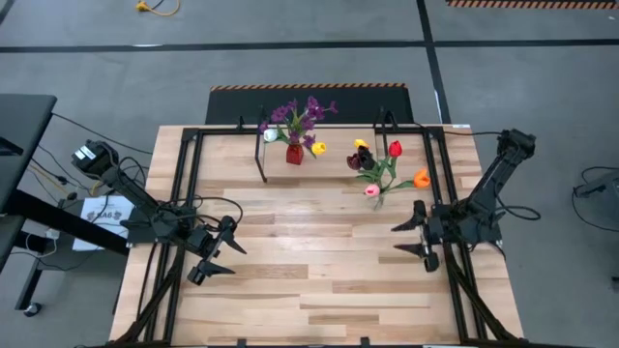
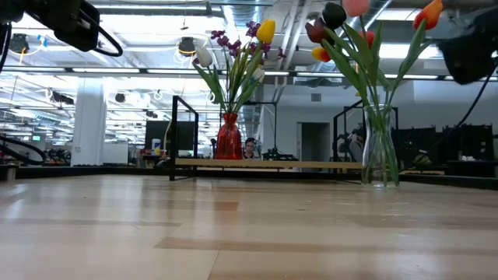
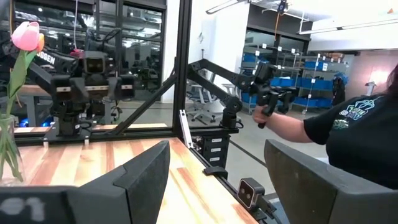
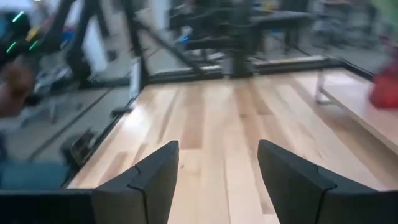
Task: Pick and place flowers into a vace then onto a shelf
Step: Put the transparent vase on the shelf
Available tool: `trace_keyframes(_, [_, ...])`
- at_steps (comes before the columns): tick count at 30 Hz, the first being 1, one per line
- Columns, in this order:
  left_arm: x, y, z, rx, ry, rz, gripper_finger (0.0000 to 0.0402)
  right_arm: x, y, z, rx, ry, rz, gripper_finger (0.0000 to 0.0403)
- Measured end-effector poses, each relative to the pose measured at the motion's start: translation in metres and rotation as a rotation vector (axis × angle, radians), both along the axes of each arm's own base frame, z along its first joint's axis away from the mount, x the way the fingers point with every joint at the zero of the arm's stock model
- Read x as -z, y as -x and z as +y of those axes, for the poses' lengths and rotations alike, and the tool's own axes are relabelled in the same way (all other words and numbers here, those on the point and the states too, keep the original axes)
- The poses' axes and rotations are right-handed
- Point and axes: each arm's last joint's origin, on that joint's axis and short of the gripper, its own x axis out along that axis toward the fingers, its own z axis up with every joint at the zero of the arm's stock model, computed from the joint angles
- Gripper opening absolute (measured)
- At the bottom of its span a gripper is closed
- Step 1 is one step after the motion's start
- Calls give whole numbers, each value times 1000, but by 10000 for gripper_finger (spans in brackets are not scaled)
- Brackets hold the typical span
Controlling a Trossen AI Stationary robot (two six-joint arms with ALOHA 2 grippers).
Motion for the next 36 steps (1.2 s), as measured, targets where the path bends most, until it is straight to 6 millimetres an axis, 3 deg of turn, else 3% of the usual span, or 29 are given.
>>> trace_keyframes(6, [0,0,0,0,-1,-1,253,5,0,-4,138,-164,5,214])
trace_keyframes(11, [0,0,0,-1,-5,-2,253,13,-2,-6,174,-144,28,215])
trace_keyframes(21, [0,0,0,-2,-10,0,253,38,-19,-21,481,-125,84,197])
trace_keyframes(28, [2,0,0,-1,-22,14,253,49,-30,-28,589,-126,133,183])
trace_keyframes(36, [2,0,0,-1,-22,14,253,55,-34,-31,611,-97,166,236])
